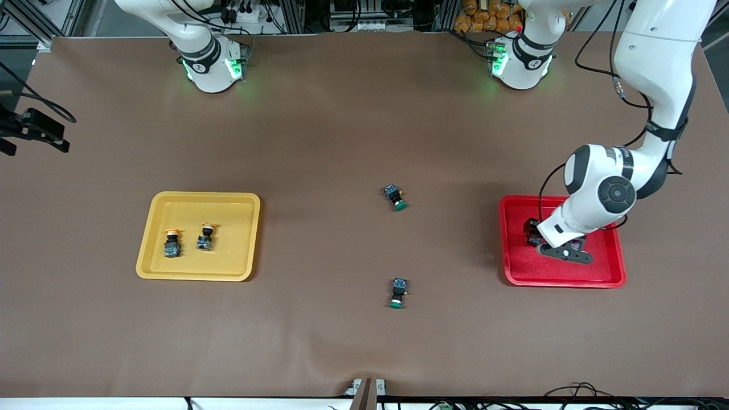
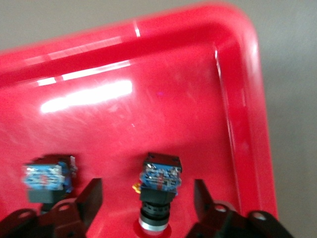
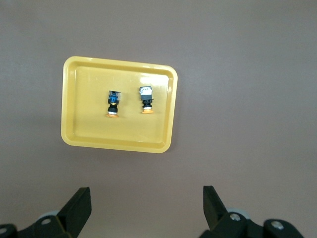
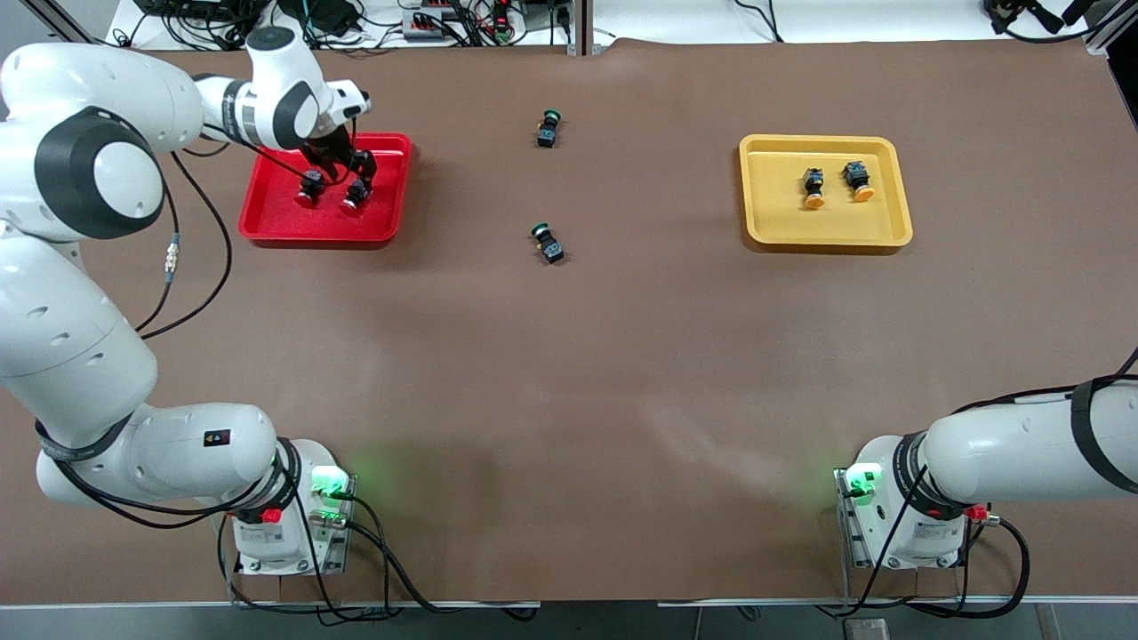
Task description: Place red and yellow buttons in trays
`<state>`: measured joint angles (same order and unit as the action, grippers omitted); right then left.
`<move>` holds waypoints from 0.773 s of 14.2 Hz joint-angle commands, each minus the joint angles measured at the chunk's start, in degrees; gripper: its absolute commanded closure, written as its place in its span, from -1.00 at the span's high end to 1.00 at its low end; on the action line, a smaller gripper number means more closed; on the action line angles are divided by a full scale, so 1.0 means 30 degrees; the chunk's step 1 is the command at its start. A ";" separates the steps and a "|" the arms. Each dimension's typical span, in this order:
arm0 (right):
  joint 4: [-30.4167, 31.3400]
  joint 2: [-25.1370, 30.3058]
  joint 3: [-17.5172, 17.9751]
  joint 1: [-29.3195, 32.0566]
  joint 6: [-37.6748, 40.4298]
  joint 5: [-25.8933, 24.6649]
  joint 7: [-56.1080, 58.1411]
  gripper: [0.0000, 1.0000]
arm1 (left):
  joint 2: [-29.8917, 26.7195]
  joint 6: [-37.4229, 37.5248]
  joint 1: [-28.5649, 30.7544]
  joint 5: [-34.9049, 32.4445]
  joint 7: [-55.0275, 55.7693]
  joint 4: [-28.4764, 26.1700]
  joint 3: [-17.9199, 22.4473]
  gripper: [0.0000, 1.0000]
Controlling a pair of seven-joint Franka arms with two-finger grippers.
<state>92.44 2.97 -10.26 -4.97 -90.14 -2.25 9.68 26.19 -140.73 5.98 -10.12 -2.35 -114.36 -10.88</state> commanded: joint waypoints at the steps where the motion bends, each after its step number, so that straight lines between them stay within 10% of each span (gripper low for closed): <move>1: -0.0492 -0.0110 0.0049 0.0162 0.0311 0.0048 0.0376 1.00 | -0.2543 0.2365 0.0145 -0.0436 -0.0096 0.0263 -0.0212 1.00; 11: -0.0639 -0.0110 0.0049 0.0016 0.0370 0.0341 0.0171 1.00 | -0.5303 1.6726 0.0086 0.0031 -0.0096 1.0486 -0.2028 1.00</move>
<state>91.75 2.96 -10.18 -4.99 -90.01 -2.15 9.77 8.82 -95.74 5.88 -10.11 -2.35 -88.33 -15.81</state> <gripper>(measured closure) 0.000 0.000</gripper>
